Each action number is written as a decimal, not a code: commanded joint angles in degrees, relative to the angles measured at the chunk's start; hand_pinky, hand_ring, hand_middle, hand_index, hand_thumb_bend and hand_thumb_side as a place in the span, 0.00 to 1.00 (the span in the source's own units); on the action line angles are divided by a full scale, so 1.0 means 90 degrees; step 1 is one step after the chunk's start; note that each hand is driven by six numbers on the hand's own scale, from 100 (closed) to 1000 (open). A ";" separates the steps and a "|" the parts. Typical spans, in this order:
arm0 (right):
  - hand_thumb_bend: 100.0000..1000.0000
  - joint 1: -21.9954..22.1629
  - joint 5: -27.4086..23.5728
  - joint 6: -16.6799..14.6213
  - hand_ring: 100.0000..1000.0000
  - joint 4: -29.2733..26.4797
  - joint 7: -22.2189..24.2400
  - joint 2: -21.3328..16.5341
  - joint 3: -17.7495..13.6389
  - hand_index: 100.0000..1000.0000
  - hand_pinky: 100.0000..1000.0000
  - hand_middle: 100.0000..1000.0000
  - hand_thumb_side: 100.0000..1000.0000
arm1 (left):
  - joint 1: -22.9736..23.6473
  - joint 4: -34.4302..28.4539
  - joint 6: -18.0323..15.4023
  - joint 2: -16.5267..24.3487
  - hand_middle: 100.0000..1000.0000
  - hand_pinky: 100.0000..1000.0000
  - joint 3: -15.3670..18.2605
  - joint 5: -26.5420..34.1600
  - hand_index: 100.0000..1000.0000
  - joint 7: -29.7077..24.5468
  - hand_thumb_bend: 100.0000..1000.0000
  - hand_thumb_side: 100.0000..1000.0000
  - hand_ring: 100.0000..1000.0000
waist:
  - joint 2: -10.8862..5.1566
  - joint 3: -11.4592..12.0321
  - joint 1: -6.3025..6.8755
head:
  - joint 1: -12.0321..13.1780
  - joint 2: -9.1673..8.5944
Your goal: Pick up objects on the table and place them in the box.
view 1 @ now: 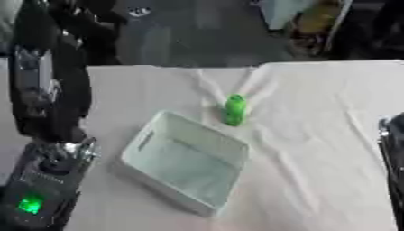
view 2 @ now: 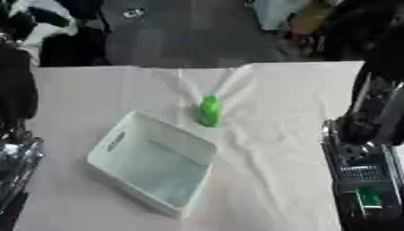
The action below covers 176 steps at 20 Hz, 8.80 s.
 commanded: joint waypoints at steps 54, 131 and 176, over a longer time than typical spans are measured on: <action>0.29 -0.2959 0.0839 0.0550 0.55 0.5823 0.1823 0.0320 0.0153 0.74 0.40 0.57 1.00 | 0.0008 -0.0095 -0.0039 0.0004 0.78 0.46 0.0028 0.0063 0.76 0.0073 0.23 1.00 0.64 | -0.0201 0.0169 -0.0064 | -0.0511 0.0543; 0.64 -0.3016 0.2495 0.0705 0.67 0.8516 0.2563 0.0592 -0.0525 0.89 0.65 0.70 1.00 | -0.0167 -0.0095 -0.0074 -0.0146 0.79 0.47 0.0025 0.0059 0.76 0.0067 0.23 1.00 0.64 | -0.0113 0.0343 -0.0054 | -0.0453 0.0371; 0.56 -0.3215 0.3045 0.1012 0.55 0.9191 0.2189 0.0577 -0.0856 0.86 0.22 0.69 0.97 | -0.0306 -0.0095 -0.0116 -0.0256 0.78 0.47 -0.0022 0.0125 0.76 0.0013 0.23 1.00 0.64 | -0.0001 0.0519 -0.0048 | -0.0542 0.0197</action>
